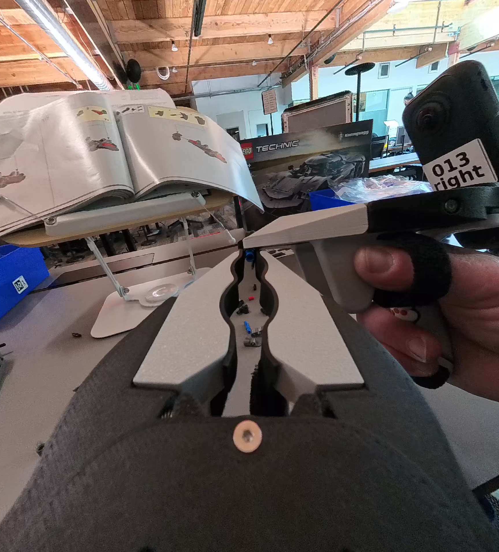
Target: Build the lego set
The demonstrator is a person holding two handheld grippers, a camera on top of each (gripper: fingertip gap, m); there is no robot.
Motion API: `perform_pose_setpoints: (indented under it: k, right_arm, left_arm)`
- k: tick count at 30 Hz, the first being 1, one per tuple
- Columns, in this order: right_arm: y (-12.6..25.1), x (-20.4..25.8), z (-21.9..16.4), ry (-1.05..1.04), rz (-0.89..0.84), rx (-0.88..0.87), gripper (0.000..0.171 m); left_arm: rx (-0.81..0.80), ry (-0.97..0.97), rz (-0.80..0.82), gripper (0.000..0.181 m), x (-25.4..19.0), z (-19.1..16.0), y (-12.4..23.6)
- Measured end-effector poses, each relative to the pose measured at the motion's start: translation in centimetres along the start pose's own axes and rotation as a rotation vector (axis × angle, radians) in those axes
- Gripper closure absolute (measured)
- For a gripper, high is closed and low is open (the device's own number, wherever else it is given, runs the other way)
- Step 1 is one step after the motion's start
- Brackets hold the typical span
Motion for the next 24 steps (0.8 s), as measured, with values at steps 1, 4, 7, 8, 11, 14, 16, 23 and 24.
perform_pose_setpoints:
  k: [1,4,7,8,11,14,16,23,24]
  right_arm:
    - [-0.1,-0.1,0.0,0.0,0.0,0.001,0.16]
    - [-0.5,-0.2,-0.2,-0.007,0.004,0.004,0.16]
    - [-0.7,-0.5,-0.4,-0.01,0.005,0.005,0.16]
    - [-0.8,-0.6,-0.4,-0.013,0.006,0.005,0.16]
    - [-1.1,-1.0,-0.5,-0.015,0.005,0.007,0.16]
    - [-1.3,-1.6,-0.8,-0.018,0.005,0.009,0.16]
    - [-1.4,-2.2,-1.2,-0.039,0.017,0.009,0.16]
    - [-2.0,-4.3,-1.9,-0.049,0.038,0.026,0.16]
    - [-2.1,-4.6,-2.0,-0.05,0.04,0.027,0.16]
  left_arm:
    - [0.001,0.0,0.002,0.177,0.1,0.0,0.0]
    - [0.004,0.002,0.007,0.177,0.5,-0.1,0.0]
    - [0.008,0.004,0.009,0.177,0.9,-0.3,-0.1]
    - [0.01,0.006,0.01,0.176,1.0,-0.3,-0.2]
    - [0.011,0.007,0.014,0.177,1.3,-0.5,-0.5]
    - [0.015,0.008,0.016,0.176,1.7,-0.9,-0.9]
    - [0.024,0.016,0.019,0.176,2.0,-1.3,-1.3]
    - [0.051,0.038,0.02,0.176,3.2,-2.4,-2.7]
    - [0.056,0.038,0.02,0.176,3.3,-2.5,-3.0]
Point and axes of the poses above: each gripper's, where its closed fingertips meet, y back along the fingers, z out of its top, x = y × z across the jaws, the point moved 5 cm from there along y, back along the fingers, and after that the axes turned 13 degrees about y, right-handed, at the moved point
